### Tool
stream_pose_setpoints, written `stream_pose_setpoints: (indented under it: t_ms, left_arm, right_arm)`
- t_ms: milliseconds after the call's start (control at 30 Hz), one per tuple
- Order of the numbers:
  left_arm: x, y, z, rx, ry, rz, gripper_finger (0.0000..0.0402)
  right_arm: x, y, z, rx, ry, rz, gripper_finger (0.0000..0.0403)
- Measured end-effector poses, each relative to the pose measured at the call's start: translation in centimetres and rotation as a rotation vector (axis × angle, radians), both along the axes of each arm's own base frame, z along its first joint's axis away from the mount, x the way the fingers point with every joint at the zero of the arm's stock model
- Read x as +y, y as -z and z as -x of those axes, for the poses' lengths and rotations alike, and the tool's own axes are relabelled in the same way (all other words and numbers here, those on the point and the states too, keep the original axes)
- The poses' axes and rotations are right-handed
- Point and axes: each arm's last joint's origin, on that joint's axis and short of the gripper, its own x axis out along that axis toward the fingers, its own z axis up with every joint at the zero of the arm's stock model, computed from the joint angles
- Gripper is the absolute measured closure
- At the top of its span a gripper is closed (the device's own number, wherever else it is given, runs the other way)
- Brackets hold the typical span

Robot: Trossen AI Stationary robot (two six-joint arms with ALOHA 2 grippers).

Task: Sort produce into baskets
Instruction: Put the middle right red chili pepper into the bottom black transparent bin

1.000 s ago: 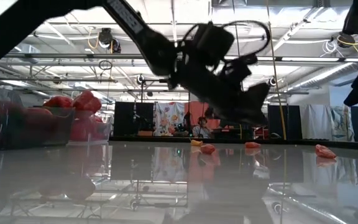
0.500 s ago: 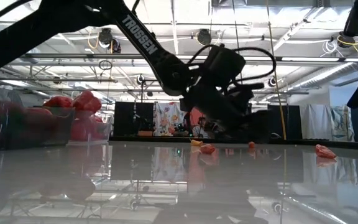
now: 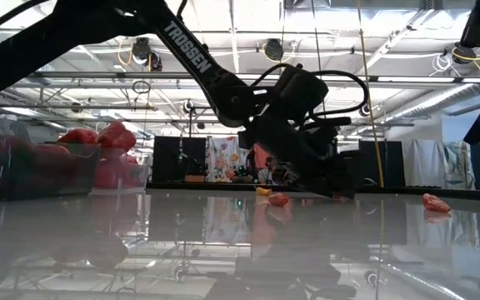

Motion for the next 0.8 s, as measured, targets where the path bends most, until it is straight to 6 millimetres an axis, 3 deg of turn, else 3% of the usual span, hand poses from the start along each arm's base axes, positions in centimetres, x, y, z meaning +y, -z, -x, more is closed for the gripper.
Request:
stream_pose_setpoints:
  t_ms: [367, 500, 633, 800]
  left_arm:
    - [-0.5, 0.1, 0.0, -0.001, 0.008, 0.038, 0.0377]
    - [-1.8, -0.7, 0.0, 0.001, 0.065, 0.06, 0.0387]
    - [-3.4, -3.1, 0.5, 0.042, 0.15, 0.096, 0.0369]
    - [-5.7, -9.8, 3.3, 0.199, 0.26, 0.135, 0.0365]
  right_arm:
    - [0.2, -0.1, -0.2, -0.026, 0.009, -0.034, 0.0019]
    - [0.2, -0.1, -0.2, -0.027, 0.007, -0.034, 0.0019]
    - [0.3, -0.1, -0.2, -0.025, -0.01, -0.023, 0.0019]
    - [0.3, -0.2, -0.4, -0.059, -0.004, 0.0, 0.0019]
